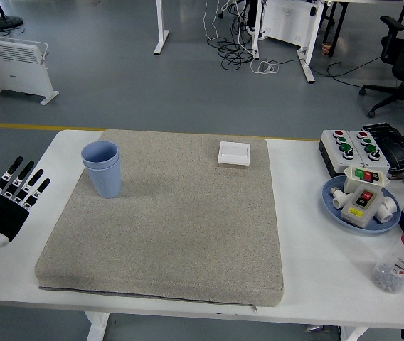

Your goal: Push cup pick cup insert cup

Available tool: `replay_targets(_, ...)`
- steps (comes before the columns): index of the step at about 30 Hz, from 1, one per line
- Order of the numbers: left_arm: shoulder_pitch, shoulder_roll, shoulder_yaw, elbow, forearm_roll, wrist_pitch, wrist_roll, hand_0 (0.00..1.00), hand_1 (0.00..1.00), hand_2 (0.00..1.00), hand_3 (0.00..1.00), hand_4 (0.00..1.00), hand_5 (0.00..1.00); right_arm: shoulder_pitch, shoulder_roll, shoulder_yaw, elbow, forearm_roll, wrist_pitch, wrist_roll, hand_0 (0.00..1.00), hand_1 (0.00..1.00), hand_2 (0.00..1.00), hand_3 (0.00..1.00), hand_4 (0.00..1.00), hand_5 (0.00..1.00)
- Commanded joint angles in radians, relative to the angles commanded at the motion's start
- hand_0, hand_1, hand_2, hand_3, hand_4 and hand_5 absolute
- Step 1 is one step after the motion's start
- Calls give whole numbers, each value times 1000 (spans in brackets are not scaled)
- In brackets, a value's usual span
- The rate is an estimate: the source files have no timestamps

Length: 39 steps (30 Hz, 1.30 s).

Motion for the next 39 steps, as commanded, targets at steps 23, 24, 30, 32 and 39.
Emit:
replay_targets(23, 9, -50, -64, 8, 30, 1, -4, 805, 801, 842, 774, 590, 998, 10, -2, 6, 0, 0, 3, 3, 726, 653, 670, 589, 134, 491)
replay_targets(24, 13, -52, -69, 9, 32, 2, -3, 806, 801, 841, 777, 589, 998, 10, -2, 5, 0, 1, 3, 3, 726, 652, 670, 589, 135, 492)
replay_targets(30, 20, -59, -72, 15, 35, 1, -1, 807, 802, 842, 776, 590, 998, 11, -2, 3, 0, 2, 2, 2, 726, 653, 670, 589, 135, 492)
replay_targets(32, 19, -62, -72, 17, 38, 0, 1, 807, 802, 842, 776, 590, 998, 10, -2, 2, 0, 1, 2, 2, 726, 653, 670, 589, 135, 492)
replay_targets(39, 18, -65, -75, 20, 36, -6, 7, 808, 804, 841, 775, 594, 998, 10, -3, 1, 0, 1, 2, 1, 726, 653, 670, 589, 134, 491)
